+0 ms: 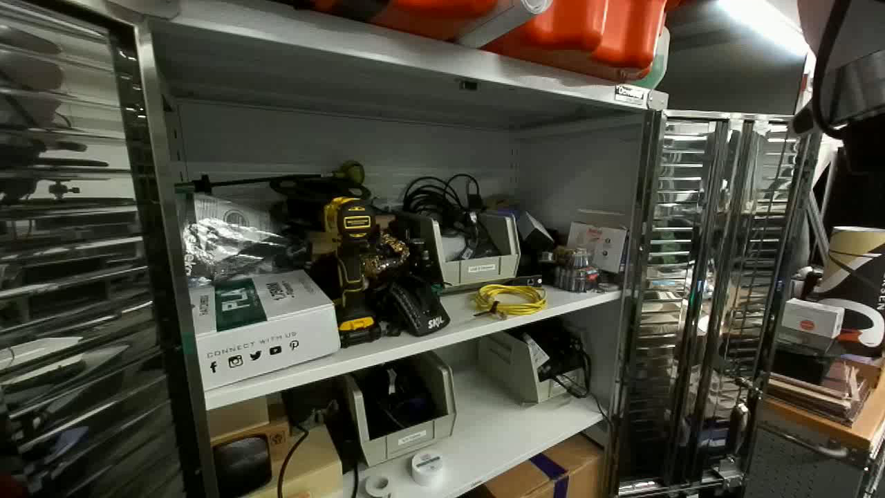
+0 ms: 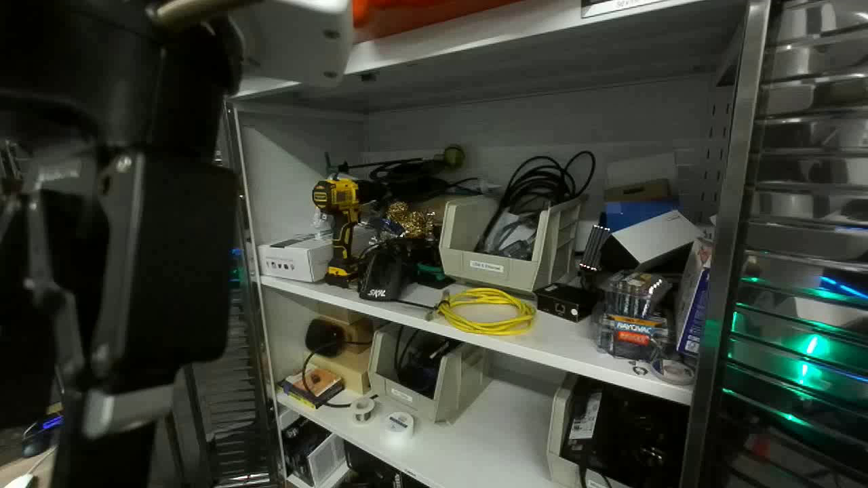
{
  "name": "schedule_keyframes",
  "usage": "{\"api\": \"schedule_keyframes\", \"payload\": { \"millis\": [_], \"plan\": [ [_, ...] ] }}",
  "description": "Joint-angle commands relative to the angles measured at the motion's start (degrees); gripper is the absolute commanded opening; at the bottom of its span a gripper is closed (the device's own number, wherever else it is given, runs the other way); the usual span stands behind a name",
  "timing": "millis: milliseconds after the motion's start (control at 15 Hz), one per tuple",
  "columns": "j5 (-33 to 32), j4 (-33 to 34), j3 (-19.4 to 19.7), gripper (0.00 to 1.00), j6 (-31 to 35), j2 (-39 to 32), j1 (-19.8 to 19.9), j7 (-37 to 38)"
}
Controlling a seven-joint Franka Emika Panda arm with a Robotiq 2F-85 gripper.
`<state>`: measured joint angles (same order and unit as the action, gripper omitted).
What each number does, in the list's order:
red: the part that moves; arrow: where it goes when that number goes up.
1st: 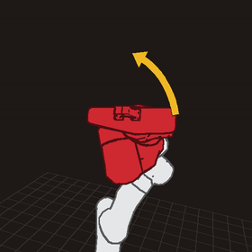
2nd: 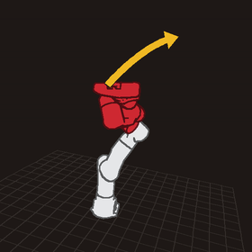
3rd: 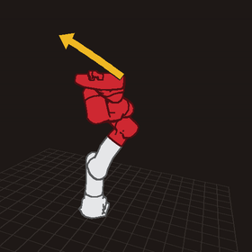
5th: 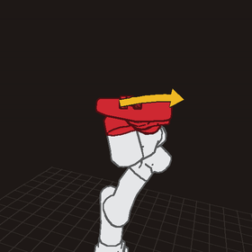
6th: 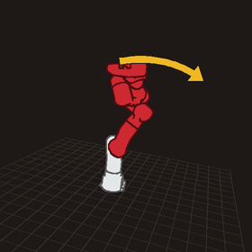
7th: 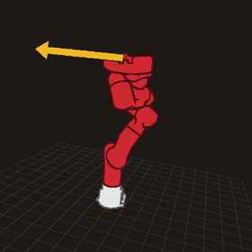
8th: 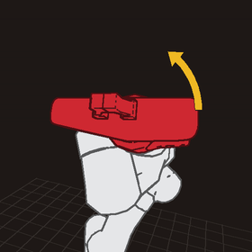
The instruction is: Put the yellow cable in the storage box
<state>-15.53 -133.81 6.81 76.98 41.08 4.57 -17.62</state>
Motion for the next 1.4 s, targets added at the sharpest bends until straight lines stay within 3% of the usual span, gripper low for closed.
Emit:
{"api": "schedule_keyframes", "payload": {
  "millis": [0, 600, 933, 1333],
  "plan": [
    [-0.47, 0.28, 1.05, 1.0, -0.34, 0.13, -1.58, 0.78],
    [0.17, 0.45, 0.83, 1.0, 1.55, -1.9, -1.7, 2.42],
    [3.4, -0.36, -0.35, 1.0, 12.04, -10.72, -2.5, 8.41],
    [9.5, 4.31, -2.82, 1.0, 26.09, -24.23, -2.19, 19.77]
  ]
}}
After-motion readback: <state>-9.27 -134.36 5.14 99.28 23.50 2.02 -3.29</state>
